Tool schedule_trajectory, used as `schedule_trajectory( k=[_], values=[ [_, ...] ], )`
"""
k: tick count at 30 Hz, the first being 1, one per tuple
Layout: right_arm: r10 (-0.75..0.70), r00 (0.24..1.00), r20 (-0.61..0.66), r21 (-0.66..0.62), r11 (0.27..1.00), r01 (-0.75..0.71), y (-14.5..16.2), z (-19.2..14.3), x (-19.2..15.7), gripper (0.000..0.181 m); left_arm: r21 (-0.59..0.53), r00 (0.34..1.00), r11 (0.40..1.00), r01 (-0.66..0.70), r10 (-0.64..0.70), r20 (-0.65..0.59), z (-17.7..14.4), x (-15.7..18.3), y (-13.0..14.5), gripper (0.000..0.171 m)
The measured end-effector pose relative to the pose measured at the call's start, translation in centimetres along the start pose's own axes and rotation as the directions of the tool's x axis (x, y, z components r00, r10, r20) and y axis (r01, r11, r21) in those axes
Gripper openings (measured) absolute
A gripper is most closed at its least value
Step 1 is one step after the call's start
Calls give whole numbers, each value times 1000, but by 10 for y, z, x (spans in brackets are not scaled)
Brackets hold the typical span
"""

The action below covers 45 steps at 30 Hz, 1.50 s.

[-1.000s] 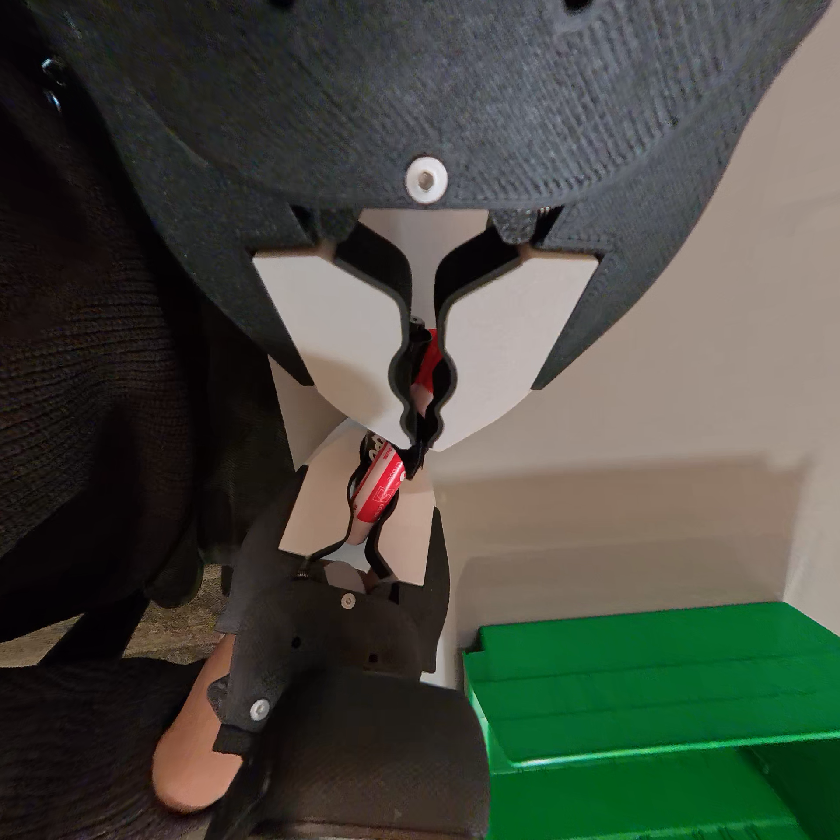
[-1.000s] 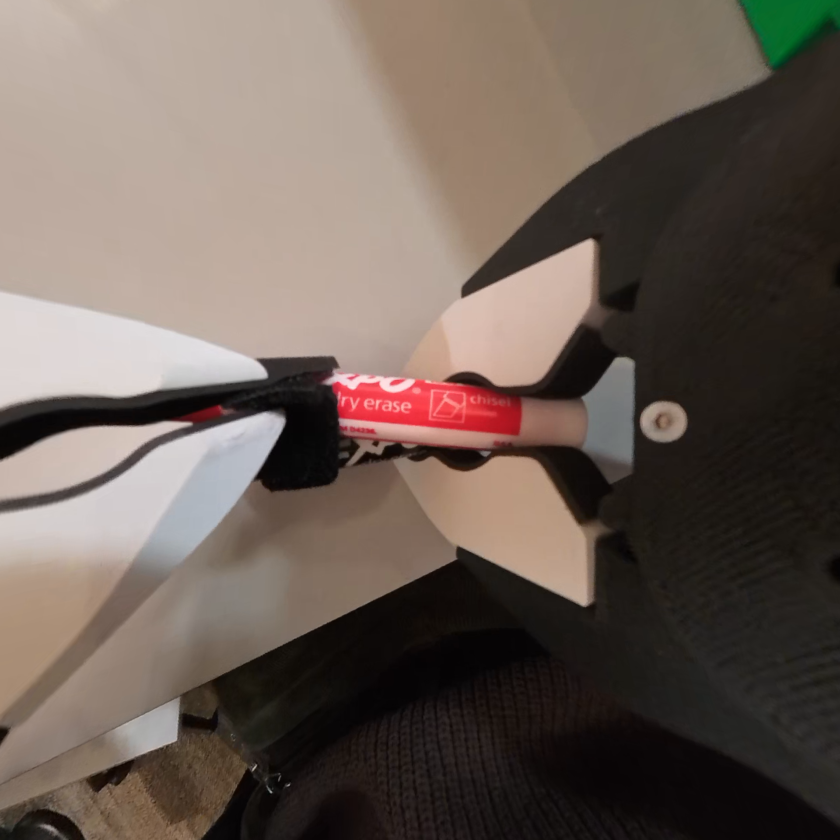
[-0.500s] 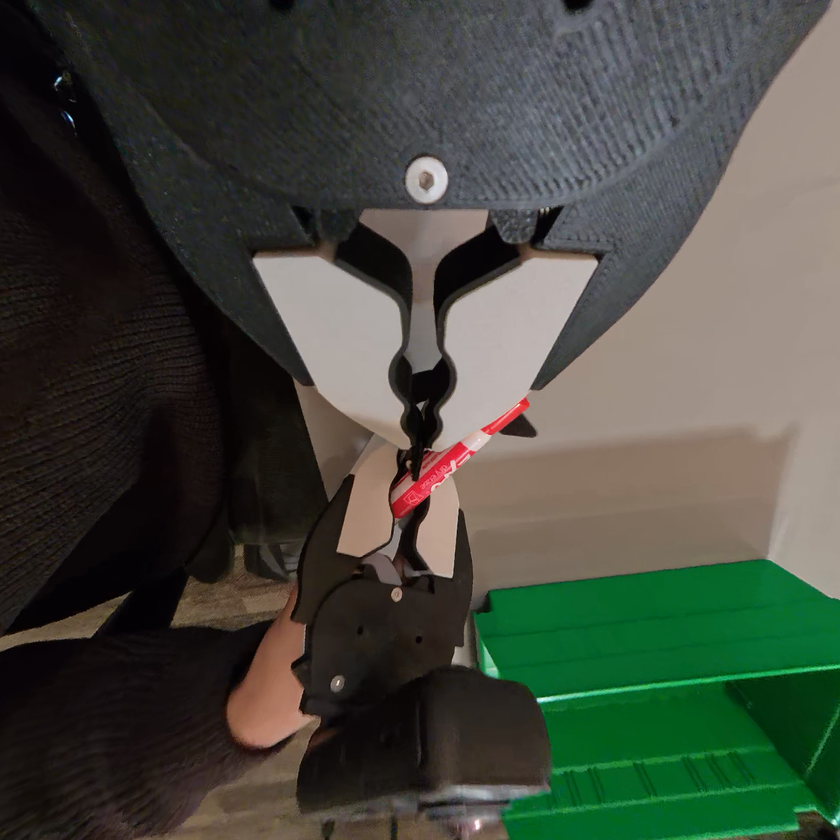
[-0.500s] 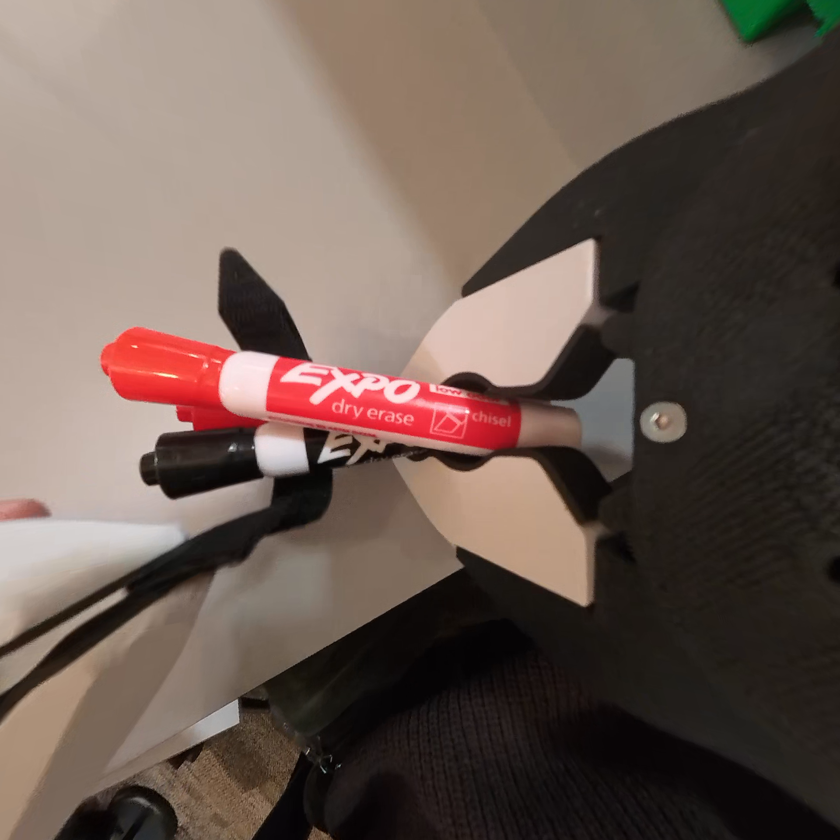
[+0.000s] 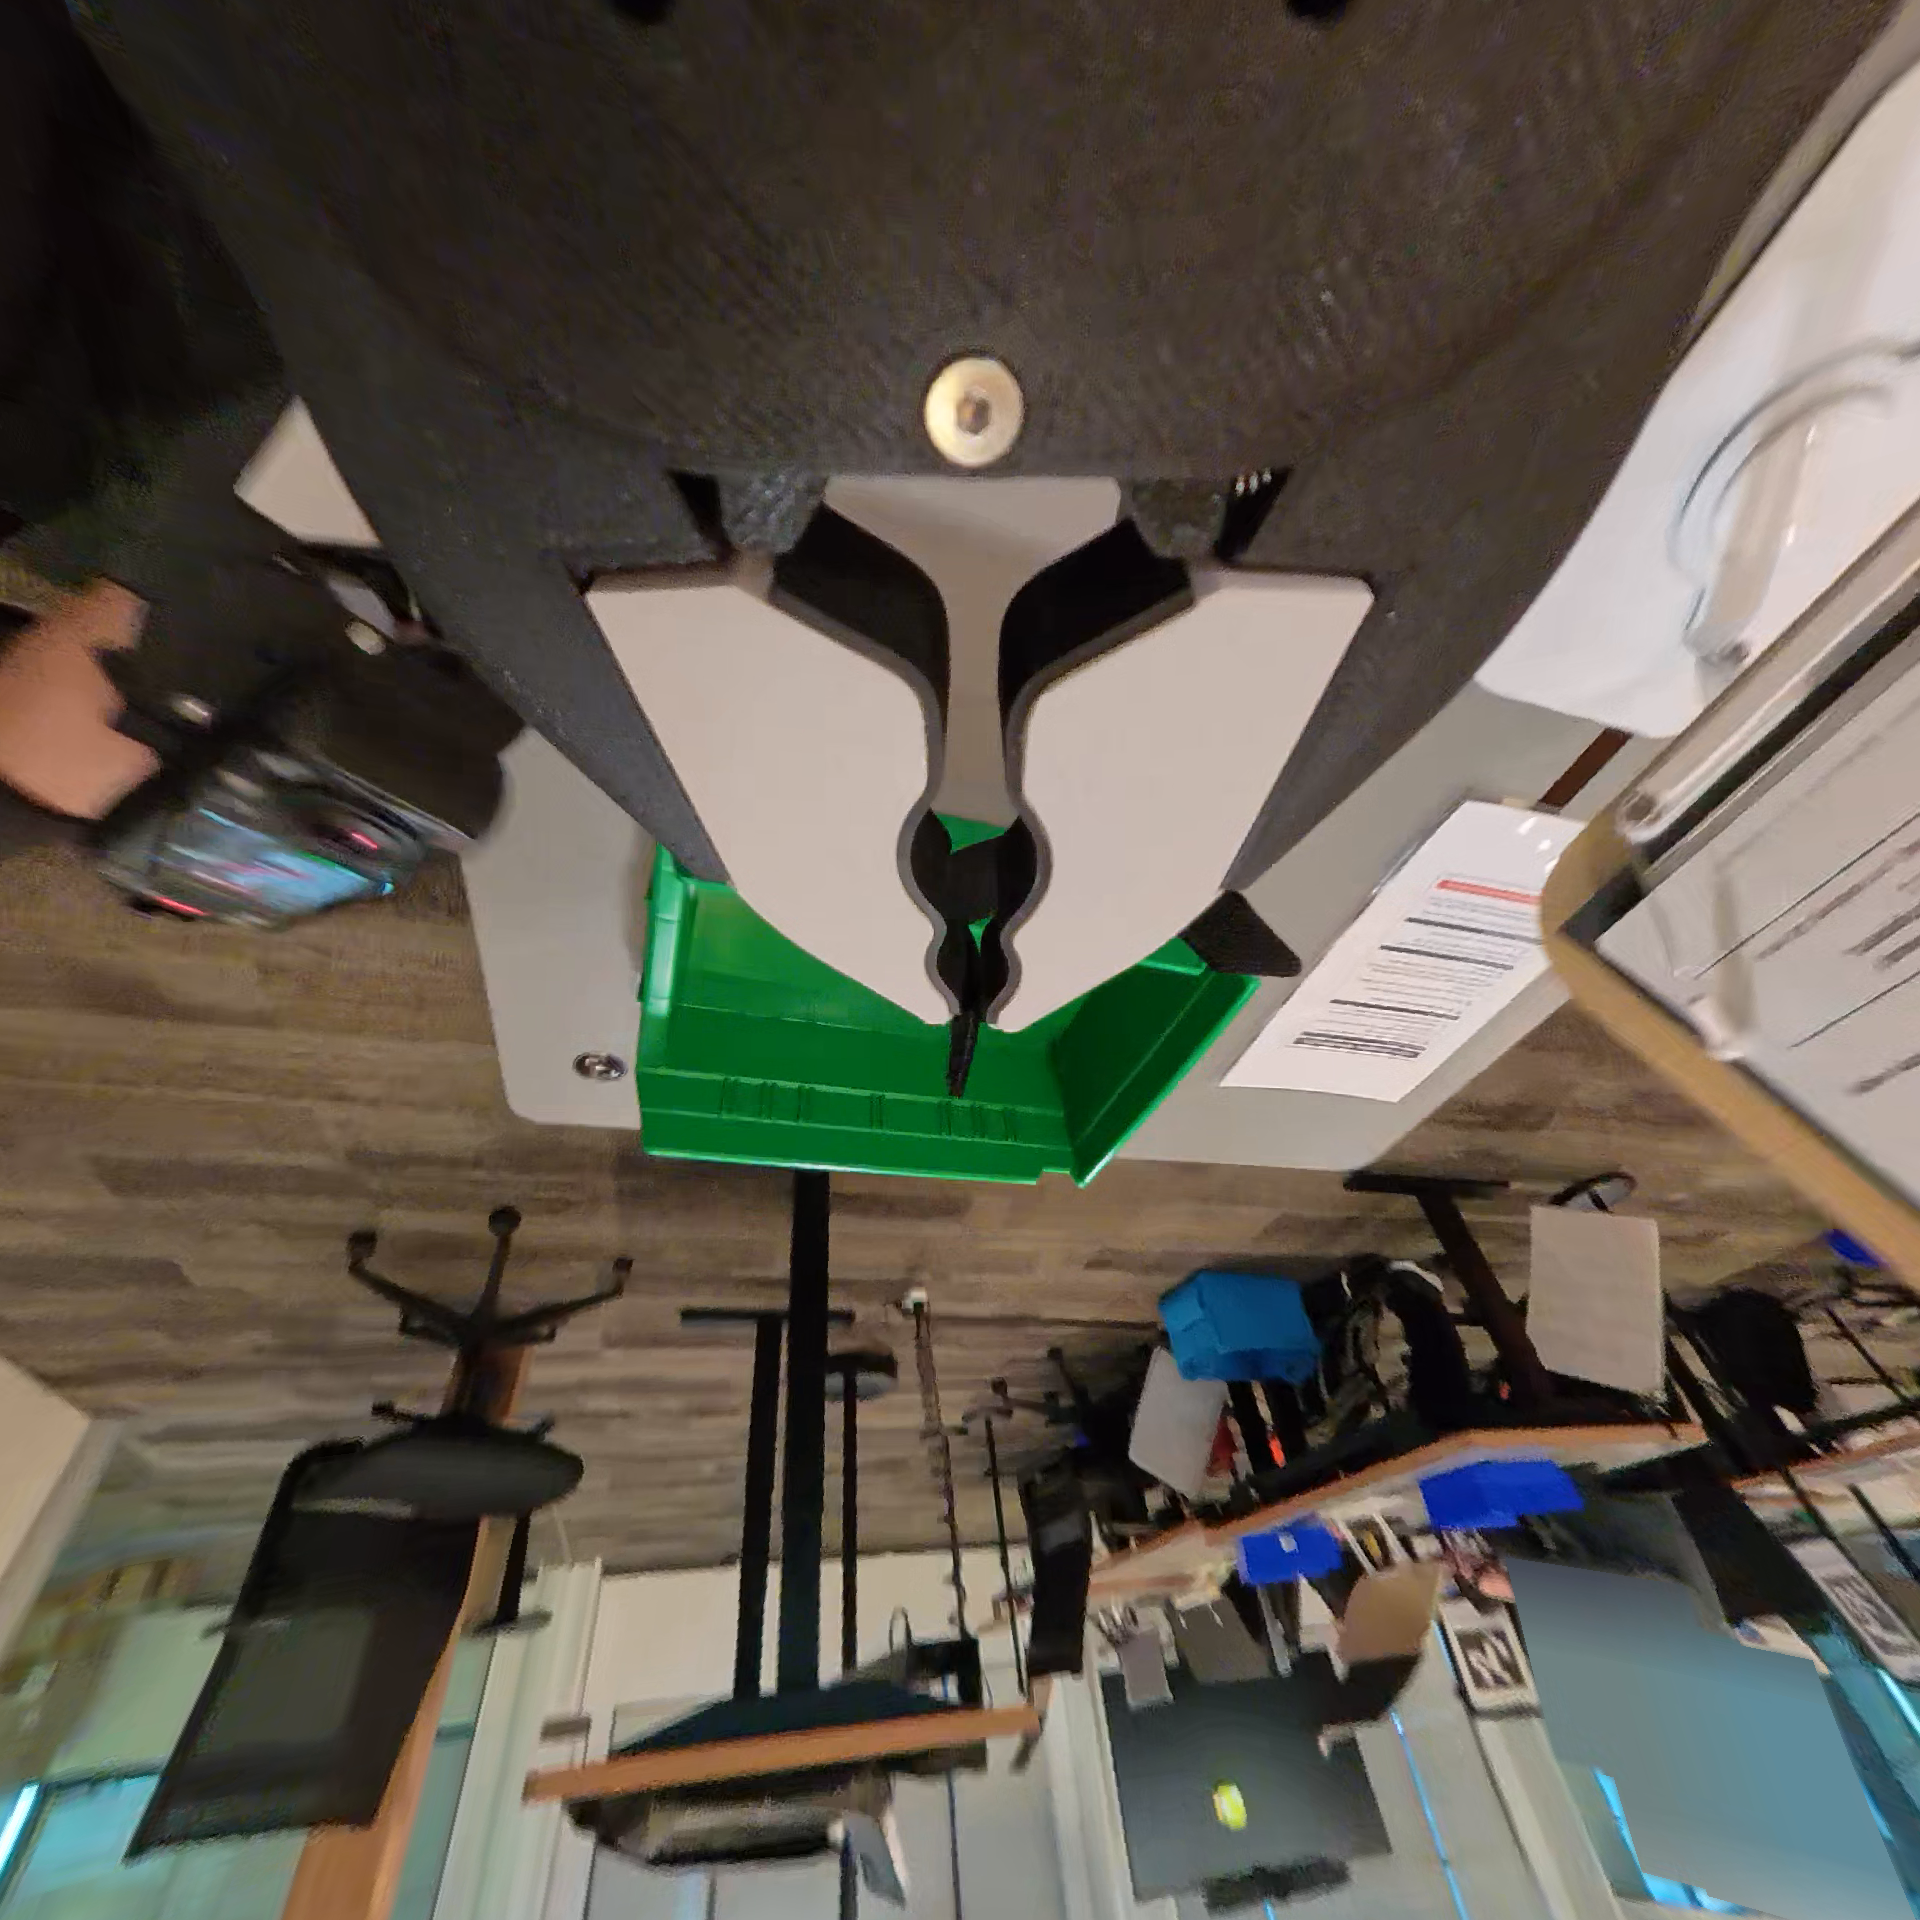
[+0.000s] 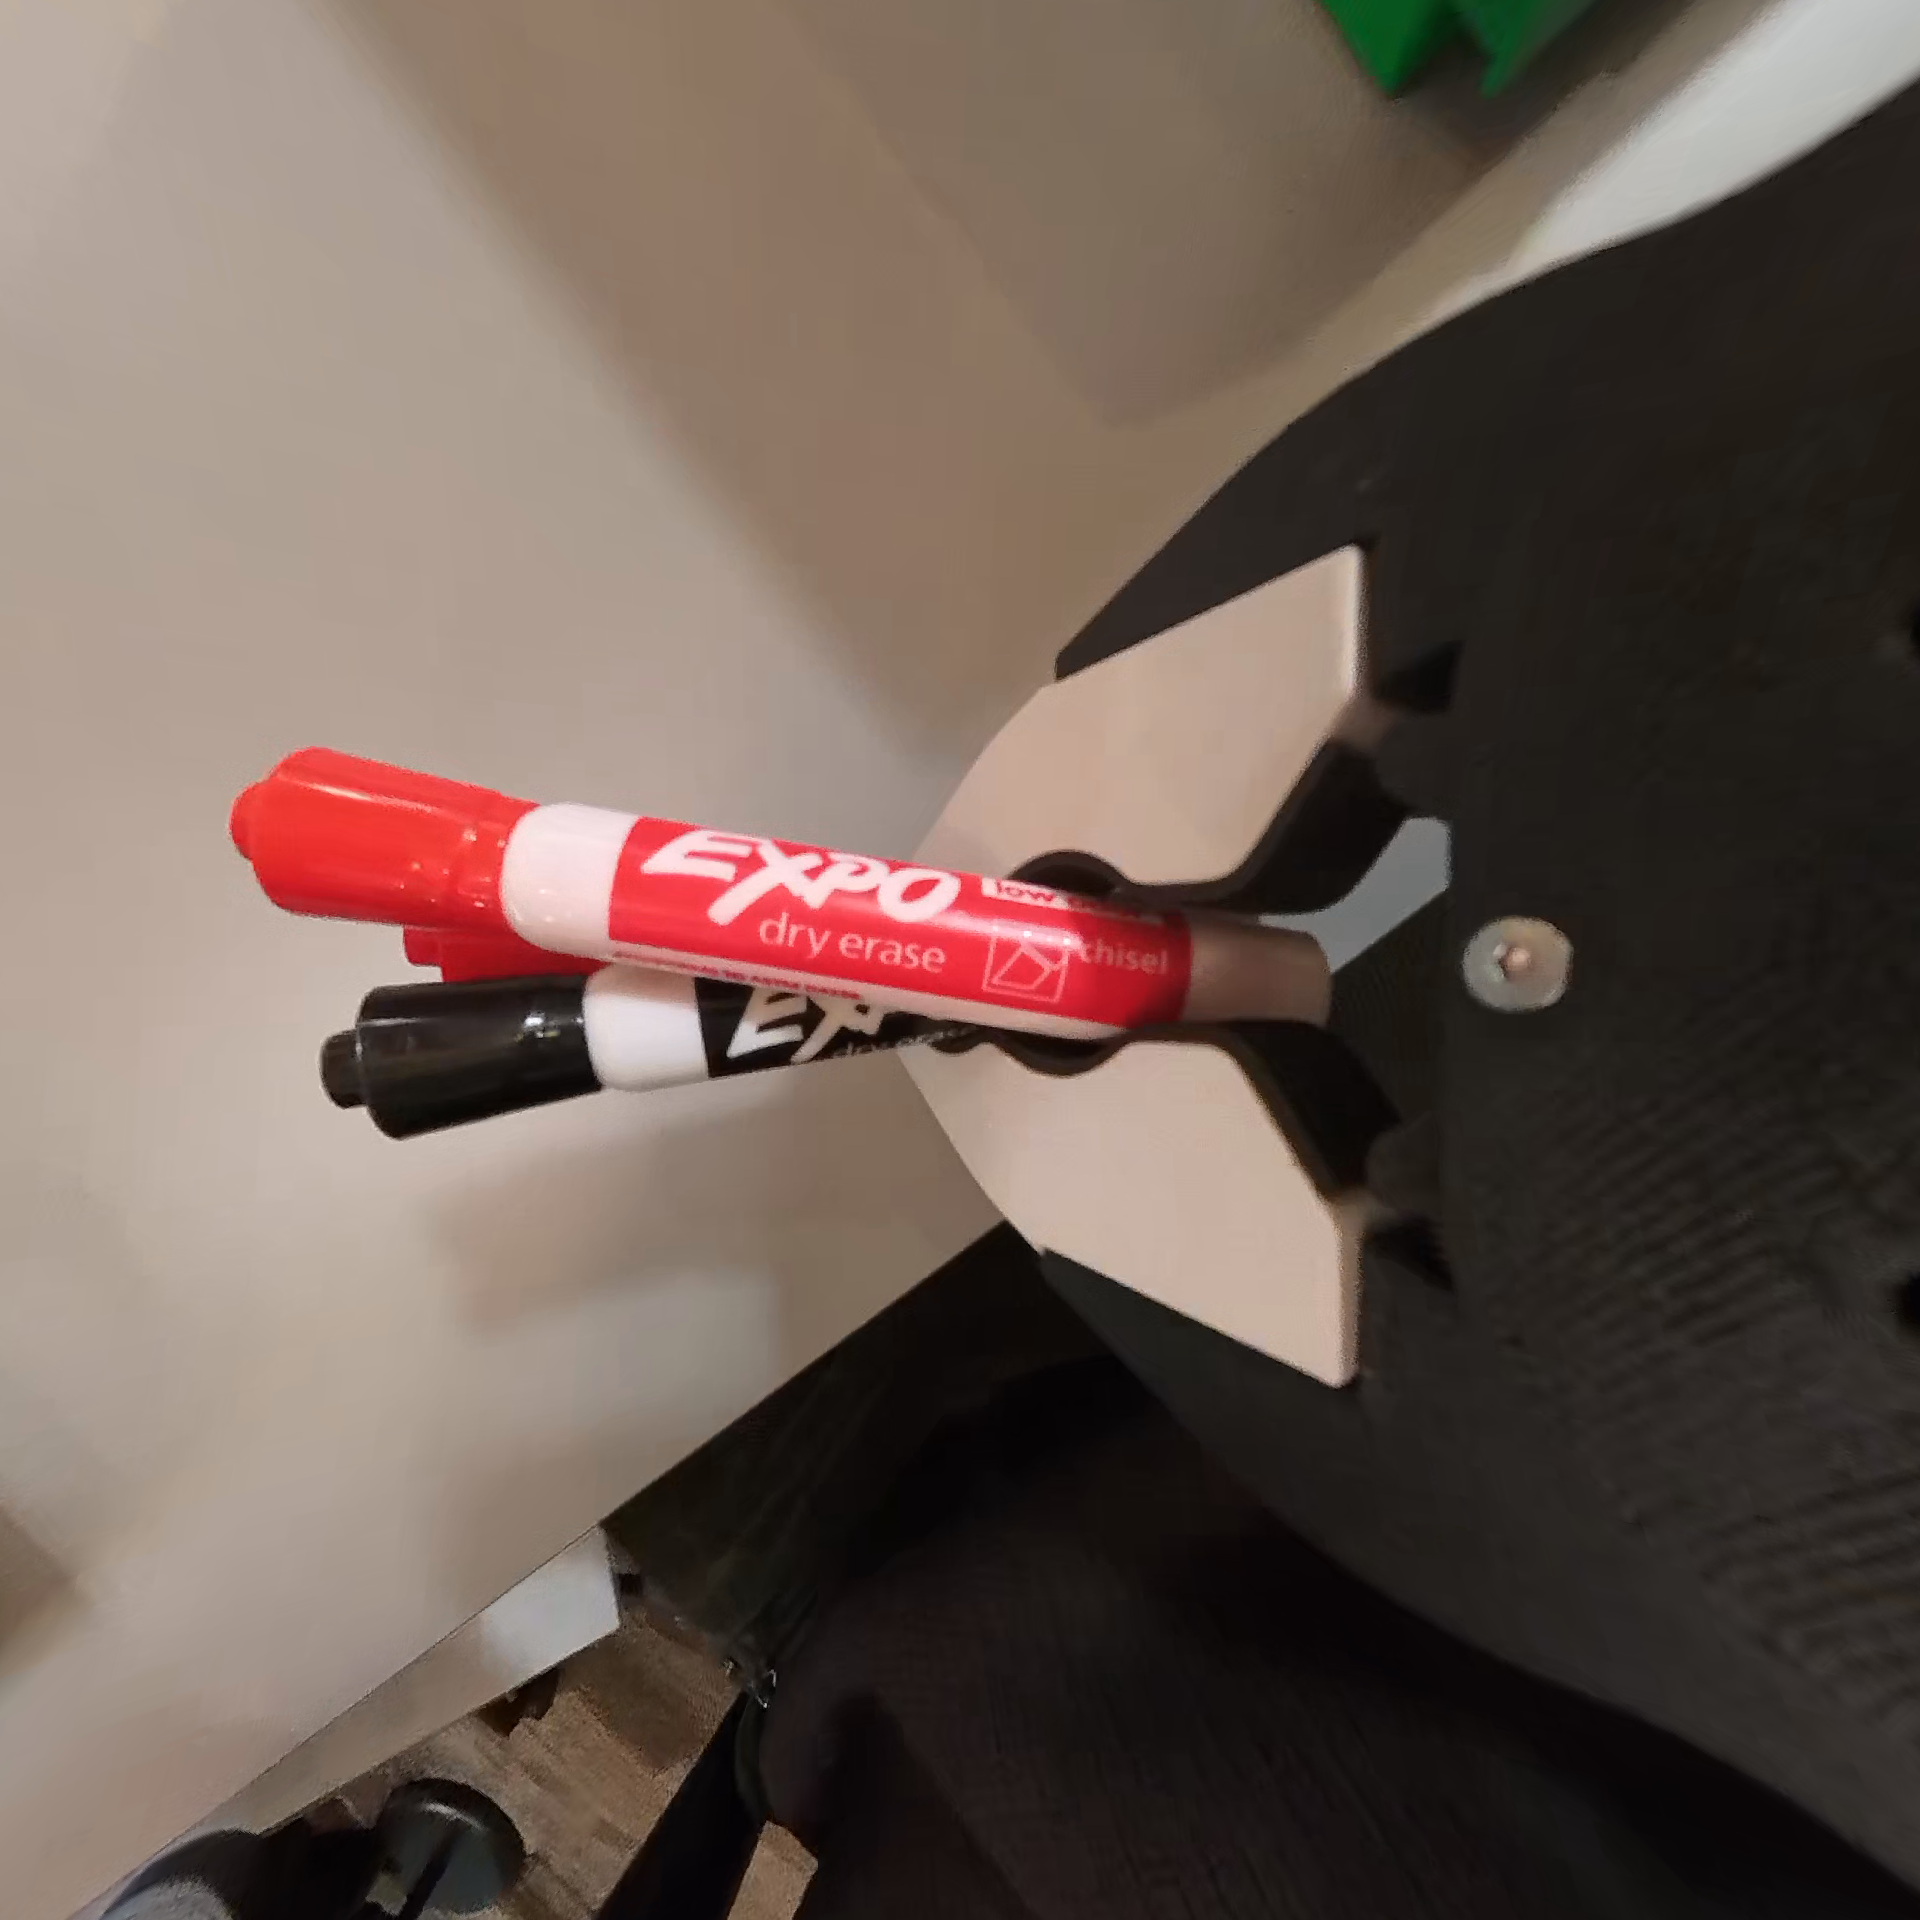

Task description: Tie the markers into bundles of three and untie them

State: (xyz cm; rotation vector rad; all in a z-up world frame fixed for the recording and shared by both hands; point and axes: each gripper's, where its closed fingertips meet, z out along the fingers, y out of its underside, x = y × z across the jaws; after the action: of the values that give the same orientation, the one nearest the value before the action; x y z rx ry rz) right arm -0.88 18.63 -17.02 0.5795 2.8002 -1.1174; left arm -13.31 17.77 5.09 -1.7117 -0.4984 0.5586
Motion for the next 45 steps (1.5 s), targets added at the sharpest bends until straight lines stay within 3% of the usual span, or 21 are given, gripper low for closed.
schedule_trajectory(
  k=[5, 9, 10, 12, 15, 20, 24, 28, 30, 33, 36, 39, 45],
  values=[
    [32, 999, 7, 26, 999, -32, 8, -9, 3, 20, -133, 983, 990, 41, -63, -172, 115, 21, 5, 3],
    [48, 999, 19, 30, 998, -49, 12, -8, 9, 20, -295, 973, 954, 62, -123, -195, 185, 30, 38, 5],
    [50, 999, 20, 31, 998, -51, 13, -8, 11, 20, -338, 977, 939, 63, -126, -169, 195, 26, 48, 12],
    [59, 998, 21, 35, 998, -60, 14, -9, 15, 20, -401, 974, 913, 75, -154, -169, 198, 27, 59, 62],
    [65, 998, 12, 47, 997, -65, 14, -12, 22, 20, -346, 977, 930, 124, -176, -121, 173, 16, 53, 88],
    [56, 998, -13, 42, 998, -55, 15, -11, 27, 20, -219, 986, 962, 163, -164, 16, 68, -10, 61, 87],
    [33, 999, -31, 41, 999, -32, 12, -10, 26, 20, -199, 967, 947, 254, -249, 48, -25, 8, 119, 75],
    [-6, 999, -36, 40, 999, 8, 6, -4, 18, 20, -264, 971, 934, 240, -229, 71, -84, 40, 191, 73],
    [-23, 999, -35, 50, 998, 25, 0, 1, 12, 20, -257, 969, 934, 247, -245, 39, -92, 61, 202, 70],
    [-61, 998, -35, 39, 997, 62, -4, 7, 6, 20, -247, 967, 944, 220, -245, -76, -87, 94, 195, 70],
    [-88, 996, -23, 12, 996, 88, 0, 14, 3, 20, -229, 973, 958, 171, -201, -113, -82, 105, 193, 70],
    [-109, 994, -5, -8, 994, 109, 3, 19, -1, 20, -203, 957, 953, 226, -256, -138, -86, 101, 192, 69],
    [-159, 985, 68, -26, 987, 161, 6, 24, -22, 20, -136, 785, 851, 507, -521, -335, -106, 89, 171, 57]
  ],
)
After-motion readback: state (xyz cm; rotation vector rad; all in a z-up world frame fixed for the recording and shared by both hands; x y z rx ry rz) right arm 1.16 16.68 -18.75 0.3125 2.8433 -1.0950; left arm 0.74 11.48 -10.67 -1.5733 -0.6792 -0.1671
